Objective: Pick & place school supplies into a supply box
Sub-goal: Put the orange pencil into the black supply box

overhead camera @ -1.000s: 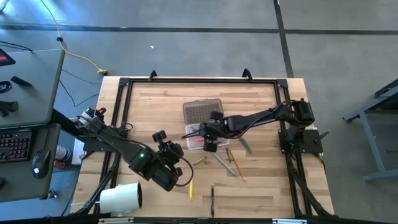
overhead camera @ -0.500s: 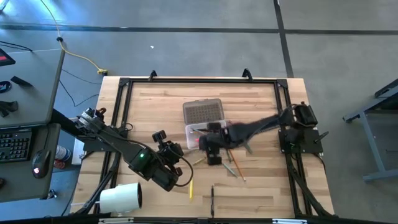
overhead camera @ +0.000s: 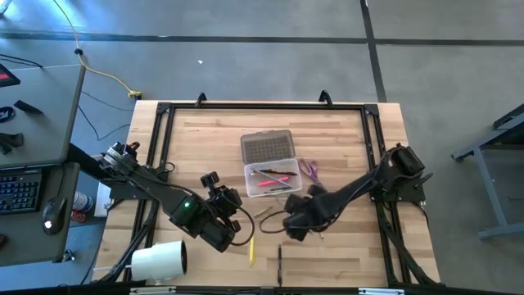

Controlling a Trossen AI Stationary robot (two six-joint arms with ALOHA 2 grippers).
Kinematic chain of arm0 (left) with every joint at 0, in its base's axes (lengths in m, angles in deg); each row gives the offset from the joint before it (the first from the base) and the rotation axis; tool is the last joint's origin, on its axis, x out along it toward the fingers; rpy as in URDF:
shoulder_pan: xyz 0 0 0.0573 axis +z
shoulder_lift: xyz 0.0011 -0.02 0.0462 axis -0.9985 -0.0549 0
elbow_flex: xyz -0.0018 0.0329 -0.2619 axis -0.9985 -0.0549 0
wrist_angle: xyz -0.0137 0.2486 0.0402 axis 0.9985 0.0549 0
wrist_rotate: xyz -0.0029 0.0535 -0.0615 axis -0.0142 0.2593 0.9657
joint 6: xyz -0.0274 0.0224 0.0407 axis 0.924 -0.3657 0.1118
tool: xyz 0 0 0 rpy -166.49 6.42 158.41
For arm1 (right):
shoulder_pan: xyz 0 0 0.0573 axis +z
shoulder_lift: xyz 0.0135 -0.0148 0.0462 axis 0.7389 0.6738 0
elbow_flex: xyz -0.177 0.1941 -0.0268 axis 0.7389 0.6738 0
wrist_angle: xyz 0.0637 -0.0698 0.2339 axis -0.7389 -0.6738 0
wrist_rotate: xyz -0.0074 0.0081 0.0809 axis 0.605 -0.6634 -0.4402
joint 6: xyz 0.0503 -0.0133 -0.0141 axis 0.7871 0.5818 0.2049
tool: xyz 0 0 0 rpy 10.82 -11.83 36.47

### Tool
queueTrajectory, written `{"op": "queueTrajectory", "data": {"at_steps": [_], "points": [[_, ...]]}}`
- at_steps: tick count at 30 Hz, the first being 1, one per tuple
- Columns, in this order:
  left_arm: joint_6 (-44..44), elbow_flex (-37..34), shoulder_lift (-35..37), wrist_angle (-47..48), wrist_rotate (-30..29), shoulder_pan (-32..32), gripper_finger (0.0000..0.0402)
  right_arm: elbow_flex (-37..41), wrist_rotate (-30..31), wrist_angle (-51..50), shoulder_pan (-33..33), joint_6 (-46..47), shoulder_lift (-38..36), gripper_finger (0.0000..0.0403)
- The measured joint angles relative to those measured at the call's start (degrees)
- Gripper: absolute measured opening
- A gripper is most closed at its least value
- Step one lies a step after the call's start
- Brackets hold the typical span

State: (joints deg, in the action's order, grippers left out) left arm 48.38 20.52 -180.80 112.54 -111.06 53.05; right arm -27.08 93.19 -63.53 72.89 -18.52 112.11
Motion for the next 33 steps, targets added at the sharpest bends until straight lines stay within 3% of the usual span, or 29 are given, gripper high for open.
{"op": "queueTrajectory", "data": {"at_steps": [11,20,24,29,33], "points": [[0.01,0.0,0.0,-0.13,-0.15,0.04,0.0127,12.35,-8.66,3.89,-0.18,10.68,-0.11,0.0114],[-0.01,-0.01,-0.02,-0.63,-0.22,0.04,0.0127,15.11,-7.76,6.62,-0.21,8.43,-0.31,0.0112],[-0.06,-0.02,-0.02,-0.71,-0.22,0.04,0.0127,15.18,-7.42,6.85,-0.25,5.05,-0.23,0.0085],[-0.18,-0.02,-0.02,-0.75,-0.24,0.04,0.0127,14.89,-6.93,6.58,-0.46,4.26,-0.15,0.0011],[-0.18,-0.02,-0.02,-0.75,-0.31,0.04,0.0127,10.9,-7.12,-0.32,-0.46,2.27,0.46,0.0016]]}}
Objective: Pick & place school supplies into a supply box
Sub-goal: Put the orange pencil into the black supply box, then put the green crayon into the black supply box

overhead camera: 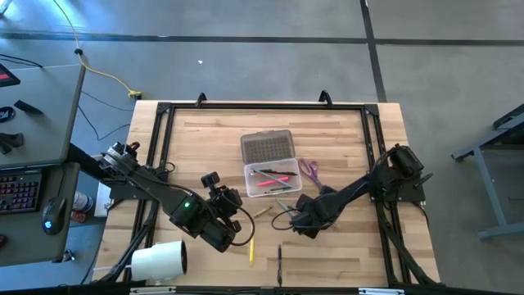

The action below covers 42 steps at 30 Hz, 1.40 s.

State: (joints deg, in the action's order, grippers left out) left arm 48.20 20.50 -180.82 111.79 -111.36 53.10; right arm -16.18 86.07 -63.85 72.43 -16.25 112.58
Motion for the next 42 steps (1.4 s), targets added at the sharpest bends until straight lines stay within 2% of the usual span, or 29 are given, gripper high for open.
{"op": "queueTrajectory", "data": {"at_steps": [3,7,10,11,13,16,19,21,26,30,37,42], "points": [[-0.02,0.0,0.0,0.0,-0.04,0.0,0.0127,-6.75,2.56,-10.21,-0.11,-3.13,-0.1,0.0005],[-0.02,0.0,0.0,0.0,-0.24,0.0,0.0127,-16.23,13.13,-20.28,-0.71,-11.29,-0.22,0.0009],[-0.02,0.0,-0.02,-0.04,-0.26,0.0,0.0127,-21.26,23.97,-17.39,-3.01,-25.61,-0.33,0.0004],[-0.02,0.0,0.0,-0.08,-0.26,0.0,0.0127,-22.11,25.79,-14.12,-4.2,-31.3,-0.33,0.0003],[-0.04,0.0,-0.02,-0.07,-0.26,0.0,0.0127,-22.34,24.91,-4.23,-7.38,-41.46,-0.33,0.0004],[-0.24,0.0,-0.02,0.01,-0.25,0.0,0.0127,-20.65,17.79,12.76,-12.68,-52.5,-0.22,0.0003],[-0.46,0.0,-0.02,0.05,-0.23,-0.02,0.0127,-17.57,10.39,24.01,-17.32,-58.17,0.54,0.0002],[-0.46,0.0,-0.02,0.22,-0.17,-0.02,0.0127,-15.3,7.7,28.92,-19.52,-59.95,1.14,0.0003],[-0.48,0.0,-0.02,1.14,-0.2,-0.02,0.0127,-9.65,8.39,30.29,-22.13,-62.67,1.15,0.0003],[-0.48,0.0,-0.02,1.03,-0.37,-0.02,0.0127,-6.07,9.69,33.14,-23.47,-61.95,1.13,0.002],[-0.48,0.0,-0.02,0.7,-0.57,-0.02,0.0127,-4.61,10.98,35.4,-24.04,-62.78,1.04,0.0086],[-0.47,0.0,-0.02,0.76,-0.68,-0.02,0.0127,-7.74,12.17,35.16,-21.45,-64.35,1.04,0.0124]]}}
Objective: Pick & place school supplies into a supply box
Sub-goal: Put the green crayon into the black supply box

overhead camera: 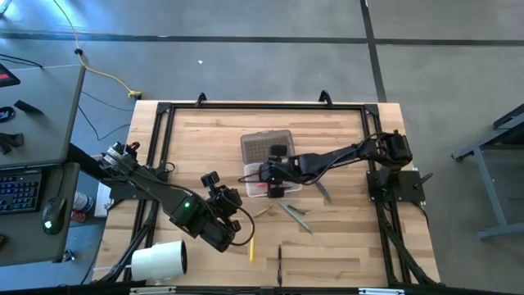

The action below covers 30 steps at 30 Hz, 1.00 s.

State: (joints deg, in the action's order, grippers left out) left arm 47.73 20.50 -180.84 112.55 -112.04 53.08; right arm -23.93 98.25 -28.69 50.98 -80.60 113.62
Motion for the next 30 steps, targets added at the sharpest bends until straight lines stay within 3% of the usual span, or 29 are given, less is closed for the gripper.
{"op": "queueTrajectory", "data": {"at_steps": [5,11,15,20,30], "points": [[-0.01,0.0,0.0,0.04,0.0,0.0,0.0127,-6.1,-3.68,-5.72,6.14,3.09,0.0,0.0127],[0.01,0.0,0.0,0.04,0.02,0.0,0.0127,-9.61,-9.32,-15.04,14.0,25.55,-0.09,0.0123],[0.4,0.0,0.0,-0.03,0.02,0.0,0.0127,-7.03,-8.98,-17.74,18.47,35.44,-0.09,0.0122],[0.42,0.0,0.0,-0.73,0.02,0.0,0.0127,-1.68,-3.24,-20.38,22.35,38.04,-0.09,0.0122],[0.42,0.0,0.0,-1.11,0.0,0.0,0.0127,8.05,-3.45,-19.97,21.49,47.06,-0.09,0.0122]]}}
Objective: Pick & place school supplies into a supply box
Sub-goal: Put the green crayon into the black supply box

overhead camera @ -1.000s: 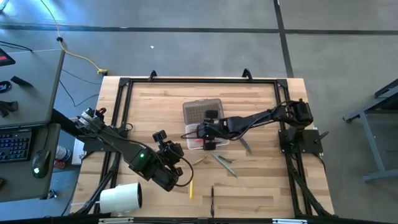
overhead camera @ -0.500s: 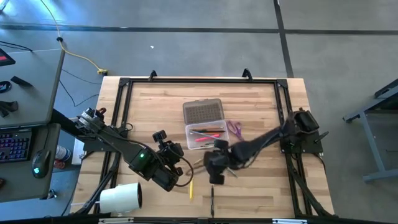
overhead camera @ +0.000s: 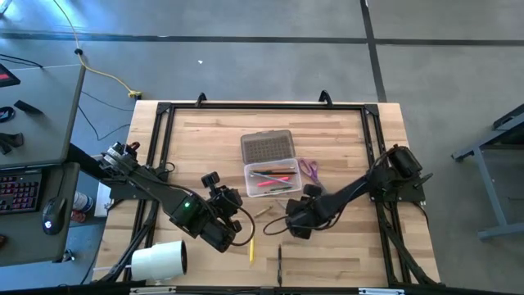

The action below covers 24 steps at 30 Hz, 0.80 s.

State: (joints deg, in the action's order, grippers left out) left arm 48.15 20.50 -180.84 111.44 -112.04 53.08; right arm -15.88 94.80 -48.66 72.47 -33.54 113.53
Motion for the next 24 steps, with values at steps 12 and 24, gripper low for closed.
{"op": "queueTrajectory", "data": {"at_steps": [12,24], "points": [[-0.02,0.0,0.0,-0.01,-0.02,0.0,0.0127,7.13,0.91,7.91,-0.7,-0.66,-0.55,0.0098],[-0.01,0.0,0.0,-0.07,-0.22,0.02,0.0127,-5.53,1.81,0.59,-0.5,-13.85,-2.84,0.0013]]}}
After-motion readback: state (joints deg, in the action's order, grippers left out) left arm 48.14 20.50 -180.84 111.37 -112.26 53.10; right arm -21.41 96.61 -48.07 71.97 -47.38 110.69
